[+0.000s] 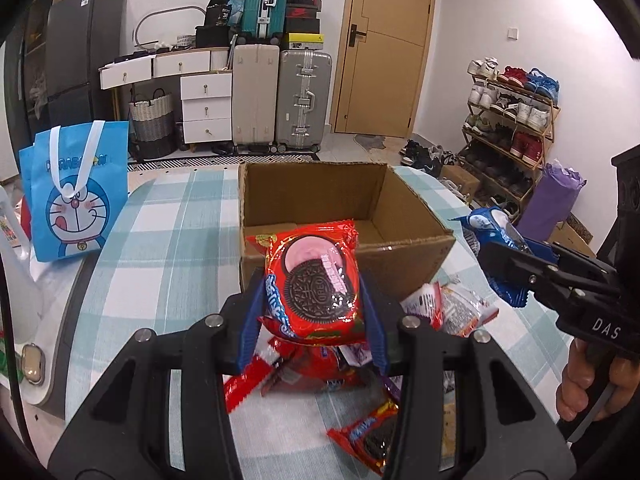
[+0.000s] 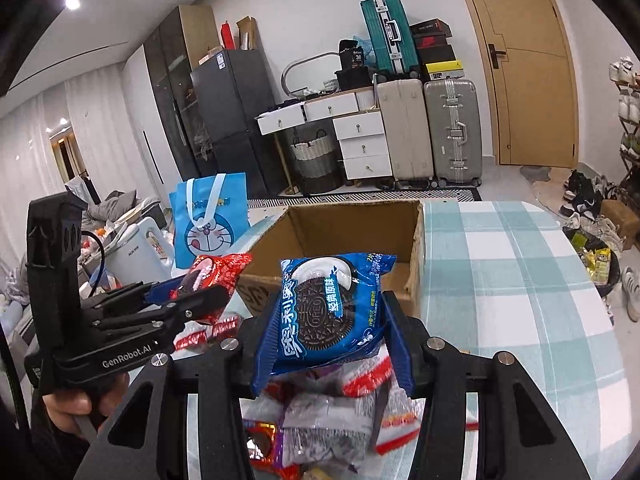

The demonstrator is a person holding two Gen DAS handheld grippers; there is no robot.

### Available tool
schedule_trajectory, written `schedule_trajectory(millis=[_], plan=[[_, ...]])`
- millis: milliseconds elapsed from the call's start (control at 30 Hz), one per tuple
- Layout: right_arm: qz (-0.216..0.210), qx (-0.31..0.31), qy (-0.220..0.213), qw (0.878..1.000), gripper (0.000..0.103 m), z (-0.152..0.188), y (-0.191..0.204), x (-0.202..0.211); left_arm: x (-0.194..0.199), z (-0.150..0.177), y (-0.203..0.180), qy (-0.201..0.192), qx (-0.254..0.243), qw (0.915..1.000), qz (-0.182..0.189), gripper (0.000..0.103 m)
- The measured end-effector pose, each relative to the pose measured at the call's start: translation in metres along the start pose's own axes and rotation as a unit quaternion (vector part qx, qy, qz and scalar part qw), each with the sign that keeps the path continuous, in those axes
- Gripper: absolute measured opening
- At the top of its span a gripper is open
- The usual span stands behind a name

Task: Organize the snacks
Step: 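Carry both Oreo packs into the SF box and open both tools, then move both tools back toward the snack pile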

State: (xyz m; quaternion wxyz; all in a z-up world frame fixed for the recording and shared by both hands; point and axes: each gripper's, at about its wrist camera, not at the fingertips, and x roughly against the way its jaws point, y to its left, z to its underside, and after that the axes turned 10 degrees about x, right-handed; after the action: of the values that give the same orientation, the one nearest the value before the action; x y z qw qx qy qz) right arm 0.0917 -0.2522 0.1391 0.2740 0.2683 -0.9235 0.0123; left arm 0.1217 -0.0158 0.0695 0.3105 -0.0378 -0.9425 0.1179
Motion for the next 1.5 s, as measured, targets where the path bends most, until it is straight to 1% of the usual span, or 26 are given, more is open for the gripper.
schedule_trajectory(millis=[167, 300, 500, 667, 900, 967, 1033, 1100, 1167, 1200, 1233, 1267, 1300, 1333, 1367, 1400, 1433, 1500], plan=[[-0.008, -0.017, 0.000, 1.000, 0.049, -0.011, -0.007, -0.017, -0.017, -0.018, -0.003, -0.001, 0.001, 1.0000, -0.002, 0.041], [0.006, -0.023, -0.004, 1.000, 0.049, -0.014, -0.010, -0.034, -0.032, -0.030, -0.006, -0.001, 0.002, 1.0000, -0.004, 0.041], [0.009, -0.033, 0.004, 0.999, 0.049, -0.019, -0.015, -0.059, -0.056, -0.041, -0.009, 0.001, -0.002, 0.9999, -0.013, 0.041], [0.004, -0.044, 0.013, 0.999, 0.049, -0.021, -0.021, -0.074, -0.076, -0.044, -0.008, 0.009, -0.003, 0.9997, -0.021, 0.041], [0.010, -0.051, 0.026, 0.998, 0.049, -0.022, -0.026, -0.089, -0.089, -0.042, -0.008, 0.008, -0.013, 0.9994, -0.031, 0.042], [0.012, -0.053, 0.027, 0.998, 0.049, -0.022, -0.026, -0.090, -0.092, -0.041, -0.008, 0.014, -0.016, 0.9991, -0.036, 0.042], [0.015, -0.053, 0.027, 0.998, 0.052, -0.022, -0.026, -0.089, -0.096, -0.040, -0.008, 0.019, -0.017, 0.9989, -0.038, 0.042], [0.024, -0.038, 0.024, 0.999, 0.053, -0.022, -0.024, -0.085, -0.096, -0.039, -0.007, 0.022, -0.018, 0.9988, -0.039, 0.042], [0.028, -0.028, 0.020, 0.999, 0.056, -0.021, -0.023, -0.079, -0.093, -0.038, -0.006, 0.024, -0.018, 0.9989, -0.036, 0.046], [0.029, -0.027, 0.018, 0.999, 0.064, -0.020, -0.023, -0.074, -0.092, -0.037, -0.006, 0.027, -0.018, 0.9989, -0.034, 0.047], [0.028, -0.028, 0.017, 0.999, 0.072, -0.019, -0.024, -0.070, -0.089, -0.036, -0.005, 0.028, -0.019, 0.9989, -0.034, 0.055], [0.025, -0.029, 0.015, 0.999, 0.076, -0.017, -0.025, -0.065, -0.086, -0.036, -0.004, 0.026, -0.018, 0.9988, -0.036, 0.066], [0.026, -0.029, 0.014, 0.999, 0.085, -0.016, -0.027, -0.061, -0.082, -0.035, -0.004, 0.021, -0.018, 0.9988, -0.040, 0.071], [0.029, -0.028, 0.015, 0.999, 0.089, -0.015, -0.028, -0.057, -0.077, -0.034, -0.002, 0.014, -0.017, 0.9988, -0.044, 0.081], [0.034, -0.025, 0.015, 0.999, 0.096, -0.014, -0.028, -0.053, -0.071, -0.033, -0.001, 0.007, -0.018, 0.9989, -0.043, 0.085], [0.038, -0.022, 0.015, 0.999, 0.100, -0.011, -0.028, -0.048, -0.067, -0.032, 0.000, 0.006, -0.018, 0.9990, -0.040, 0.085], [0.039, -0.021, 0.015, 0.999, 0.102, -0.010, -0.028, -0.044, -0.062, -0.031, 0.002, 0.007, -0.018, 0.9991, -0.037, 0.085], [0.038, -0.018, 0.020, 0.999, 0.102, -0.004, -0.028, -0.036, -0.053, -0.029, 0.004, 0.010, -0.018, 0.9991, -0.037, 0.088]])
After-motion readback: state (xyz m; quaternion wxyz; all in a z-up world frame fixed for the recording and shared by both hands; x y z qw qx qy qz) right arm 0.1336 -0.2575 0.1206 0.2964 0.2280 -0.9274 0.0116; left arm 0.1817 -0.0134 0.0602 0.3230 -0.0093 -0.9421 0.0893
